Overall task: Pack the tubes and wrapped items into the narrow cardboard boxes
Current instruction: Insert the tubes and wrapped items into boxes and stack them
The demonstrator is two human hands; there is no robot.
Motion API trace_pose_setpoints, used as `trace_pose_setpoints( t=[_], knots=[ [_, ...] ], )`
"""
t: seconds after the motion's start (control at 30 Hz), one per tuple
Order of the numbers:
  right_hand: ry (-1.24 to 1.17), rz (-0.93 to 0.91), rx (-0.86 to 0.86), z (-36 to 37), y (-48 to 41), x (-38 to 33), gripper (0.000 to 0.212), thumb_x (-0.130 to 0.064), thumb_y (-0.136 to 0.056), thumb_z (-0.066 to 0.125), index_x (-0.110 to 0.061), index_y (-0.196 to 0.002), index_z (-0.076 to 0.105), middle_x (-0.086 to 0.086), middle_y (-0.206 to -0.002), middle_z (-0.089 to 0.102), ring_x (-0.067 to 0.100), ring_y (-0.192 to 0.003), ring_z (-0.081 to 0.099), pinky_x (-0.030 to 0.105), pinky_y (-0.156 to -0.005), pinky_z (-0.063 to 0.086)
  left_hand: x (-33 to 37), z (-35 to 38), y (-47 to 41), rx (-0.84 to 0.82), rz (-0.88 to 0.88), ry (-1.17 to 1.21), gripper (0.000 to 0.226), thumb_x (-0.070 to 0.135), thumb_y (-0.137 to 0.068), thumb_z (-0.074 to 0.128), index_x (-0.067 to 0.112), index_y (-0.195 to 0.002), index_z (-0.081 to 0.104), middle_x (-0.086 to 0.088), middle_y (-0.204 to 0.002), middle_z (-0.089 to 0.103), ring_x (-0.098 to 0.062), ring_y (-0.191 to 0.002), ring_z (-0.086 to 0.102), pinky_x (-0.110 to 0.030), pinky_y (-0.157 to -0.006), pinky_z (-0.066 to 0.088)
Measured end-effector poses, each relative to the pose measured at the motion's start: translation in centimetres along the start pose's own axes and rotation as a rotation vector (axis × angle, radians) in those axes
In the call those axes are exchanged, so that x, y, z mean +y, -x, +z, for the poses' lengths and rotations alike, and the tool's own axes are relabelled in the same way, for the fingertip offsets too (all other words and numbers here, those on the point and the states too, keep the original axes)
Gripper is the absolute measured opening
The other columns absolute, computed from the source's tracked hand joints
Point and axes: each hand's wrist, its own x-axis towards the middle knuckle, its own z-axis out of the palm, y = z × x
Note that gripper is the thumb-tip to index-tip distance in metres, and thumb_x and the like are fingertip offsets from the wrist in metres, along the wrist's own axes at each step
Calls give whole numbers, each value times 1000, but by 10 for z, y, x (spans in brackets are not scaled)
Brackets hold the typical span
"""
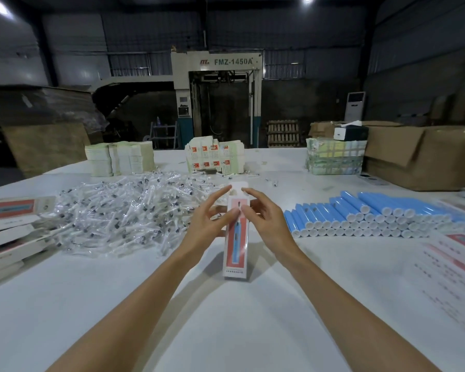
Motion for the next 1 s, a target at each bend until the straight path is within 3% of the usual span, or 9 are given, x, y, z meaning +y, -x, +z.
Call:
trace_pose_setpoints(
  t=[0.17,0.43,0.6,0.73,0.83,1.0],
  knots=[
    [45,42,-25,2,0,4,25,-25,-106,61,-45,-121,64,-16,-100,75,13,-97,74,19,-83,58,-16,-3,2,-17,-32,83,49,44,-95,79,48,-142,65,0,-116,78,-25,-114,75,-42,-81,66],
    [125,50,-140,-3,-3,3,9,-20,-106,60,-16,-107,68,0,-92,75,14,-86,73,24,-79,55,-16,-10,8,9,-21,23,39,45,-95,78,39,-133,71,-8,-111,77,-24,-104,79,-36,-77,65],
    [203,61,-227,-8,2,3,17,-28,-108,58,-14,-113,66,-12,-86,71,7,-80,69,21,-75,54,-16,-11,13,10,-29,-25,32,47,-94,77,42,-126,74,-14,-110,74,-25,-99,80,-35,-73,65],
    [112,66,-161,-7,3,1,20,-36,-109,54,-23,-123,59,5,-92,76,26,-85,73,34,-80,60,-14,-9,15,9,-49,-17,34,48,-92,77,44,-125,73,-10,-107,76,-23,-99,80,-31,-72,64],
    [40,95,-85,-8,0,0,25,-37,-110,52,-27,-132,50,9,-88,78,29,-82,75,36,-79,62,-12,-5,16,7,-46,-10,34,50,-91,78,47,-125,73,-8,-110,77,-23,-101,80,-32,-72,64],
    [-116,214,-37,-17,-6,-4,27,-31,-110,52,-9,-118,67,18,-92,77,31,-80,73,38,-73,59,-6,-3,17,-45,-35,-8,44,57,-86,79,45,-127,72,-3,-113,79,-21,-101,79,-34,-75,65]
  ],
)
